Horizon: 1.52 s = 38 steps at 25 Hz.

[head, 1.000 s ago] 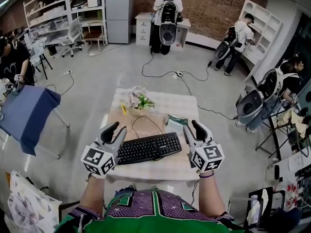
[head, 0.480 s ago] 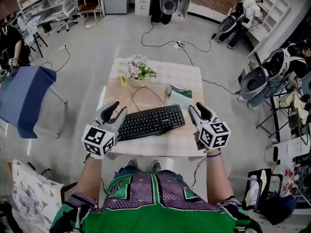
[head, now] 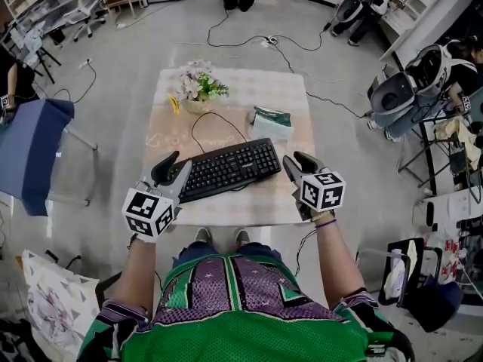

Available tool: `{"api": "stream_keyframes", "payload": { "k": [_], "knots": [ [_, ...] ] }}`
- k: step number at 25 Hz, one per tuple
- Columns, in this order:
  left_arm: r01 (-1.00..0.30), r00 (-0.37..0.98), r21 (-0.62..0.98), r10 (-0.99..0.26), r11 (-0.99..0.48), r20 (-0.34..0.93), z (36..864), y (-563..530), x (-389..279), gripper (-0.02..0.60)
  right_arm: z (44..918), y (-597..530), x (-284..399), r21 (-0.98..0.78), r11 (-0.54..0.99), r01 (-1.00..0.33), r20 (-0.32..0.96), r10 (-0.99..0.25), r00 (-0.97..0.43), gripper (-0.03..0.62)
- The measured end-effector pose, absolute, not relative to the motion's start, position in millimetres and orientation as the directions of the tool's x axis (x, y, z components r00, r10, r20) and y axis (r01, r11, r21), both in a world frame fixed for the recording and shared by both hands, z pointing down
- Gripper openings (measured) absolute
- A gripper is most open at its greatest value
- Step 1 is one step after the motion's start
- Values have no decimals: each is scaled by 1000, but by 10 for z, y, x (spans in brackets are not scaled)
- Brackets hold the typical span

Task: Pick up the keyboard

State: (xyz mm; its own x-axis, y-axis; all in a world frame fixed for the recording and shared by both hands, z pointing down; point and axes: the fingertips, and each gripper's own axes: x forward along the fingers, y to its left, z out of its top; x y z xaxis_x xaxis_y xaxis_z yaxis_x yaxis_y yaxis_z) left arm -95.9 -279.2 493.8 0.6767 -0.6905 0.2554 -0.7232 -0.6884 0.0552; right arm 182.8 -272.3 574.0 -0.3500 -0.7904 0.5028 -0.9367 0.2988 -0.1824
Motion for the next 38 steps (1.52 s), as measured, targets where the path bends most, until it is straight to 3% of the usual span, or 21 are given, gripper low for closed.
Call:
{"api": "stream_keyframes", "payload": {
  "k": [25, 38],
  "knots": [
    [-715, 664, 60, -651, -696, 367, 5285, -2912, -422, 130, 7394, -2734, 2115, -365, 174, -915, 687, -613, -390, 132],
    [-750, 622, 64, -669, -658, 407, 5429, -2977, -479, 130, 7758, -2745, 2028, -585, 80, -807, 651, -546, -527, 135]
  ]
}}
